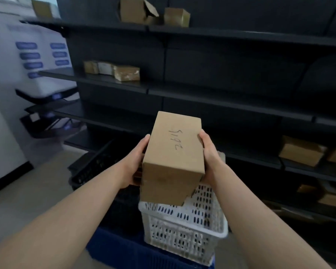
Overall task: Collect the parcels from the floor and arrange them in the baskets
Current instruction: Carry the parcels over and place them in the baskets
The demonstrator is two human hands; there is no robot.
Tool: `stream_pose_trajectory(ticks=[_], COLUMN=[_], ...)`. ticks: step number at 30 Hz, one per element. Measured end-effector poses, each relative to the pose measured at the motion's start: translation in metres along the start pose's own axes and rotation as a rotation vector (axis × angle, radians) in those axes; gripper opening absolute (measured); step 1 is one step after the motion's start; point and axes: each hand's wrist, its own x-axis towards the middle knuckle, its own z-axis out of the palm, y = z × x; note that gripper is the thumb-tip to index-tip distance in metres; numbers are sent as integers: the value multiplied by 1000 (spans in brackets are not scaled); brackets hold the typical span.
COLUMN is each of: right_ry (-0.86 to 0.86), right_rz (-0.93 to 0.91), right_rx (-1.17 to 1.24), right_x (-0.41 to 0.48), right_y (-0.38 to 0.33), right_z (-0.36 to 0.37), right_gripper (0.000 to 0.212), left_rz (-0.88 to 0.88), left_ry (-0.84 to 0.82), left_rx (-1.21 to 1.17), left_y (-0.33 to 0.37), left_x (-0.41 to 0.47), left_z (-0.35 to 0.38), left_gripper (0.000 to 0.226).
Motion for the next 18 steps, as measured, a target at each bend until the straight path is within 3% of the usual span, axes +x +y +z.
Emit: stream_pose_trajectory(ticks=[8, 18], right_ry=[-145, -186], right_rz=[105, 183], right_rx=[31, 64], right_x=[83, 234], right_y=[22, 47], right_z=[125, 173], right_gripper=[66, 62], left_rz=[-16, -114], left_ry=[53, 139], left_rx=[-158, -263], left_y=[2, -22], left_x=[45, 184], left_z=[-133, -202], left_gripper=[71, 66])
